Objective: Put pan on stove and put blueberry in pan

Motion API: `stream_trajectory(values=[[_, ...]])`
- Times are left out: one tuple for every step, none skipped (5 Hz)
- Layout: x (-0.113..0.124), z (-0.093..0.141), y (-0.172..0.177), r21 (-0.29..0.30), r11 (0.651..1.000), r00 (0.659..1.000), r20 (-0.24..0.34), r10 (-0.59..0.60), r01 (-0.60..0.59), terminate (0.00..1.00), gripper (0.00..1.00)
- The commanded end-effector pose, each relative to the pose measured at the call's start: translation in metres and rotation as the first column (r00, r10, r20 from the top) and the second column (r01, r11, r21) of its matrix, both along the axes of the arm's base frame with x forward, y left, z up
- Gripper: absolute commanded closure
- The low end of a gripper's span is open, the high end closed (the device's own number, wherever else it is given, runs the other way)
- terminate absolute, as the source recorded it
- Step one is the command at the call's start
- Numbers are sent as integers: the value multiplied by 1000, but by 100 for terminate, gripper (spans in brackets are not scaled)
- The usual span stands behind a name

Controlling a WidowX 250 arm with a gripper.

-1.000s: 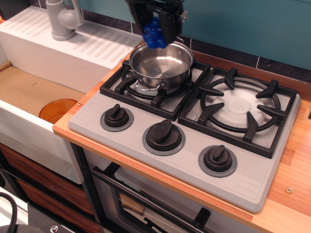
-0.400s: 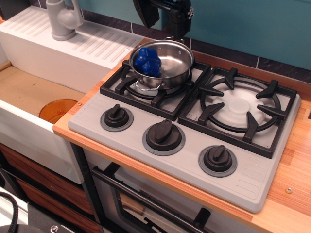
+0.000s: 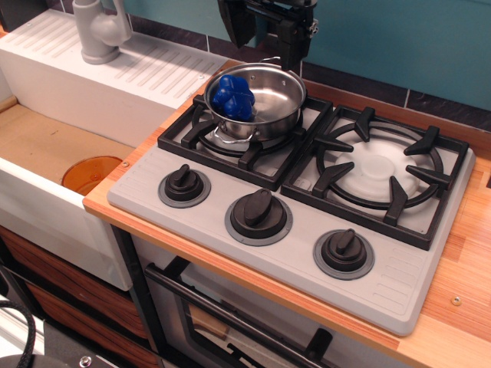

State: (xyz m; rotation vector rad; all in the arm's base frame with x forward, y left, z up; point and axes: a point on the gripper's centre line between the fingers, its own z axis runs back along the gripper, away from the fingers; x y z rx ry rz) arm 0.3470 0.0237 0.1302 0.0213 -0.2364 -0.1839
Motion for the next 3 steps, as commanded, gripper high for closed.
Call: stream_trajectory(values=[[6,36,-17,-6,1000,998,60,31,-31,0,0],[9,34,-20,-43,999,999,33,34,-33,0,0],[16,26,-21,2,1000,1000,-6,20,-20,100,0]])
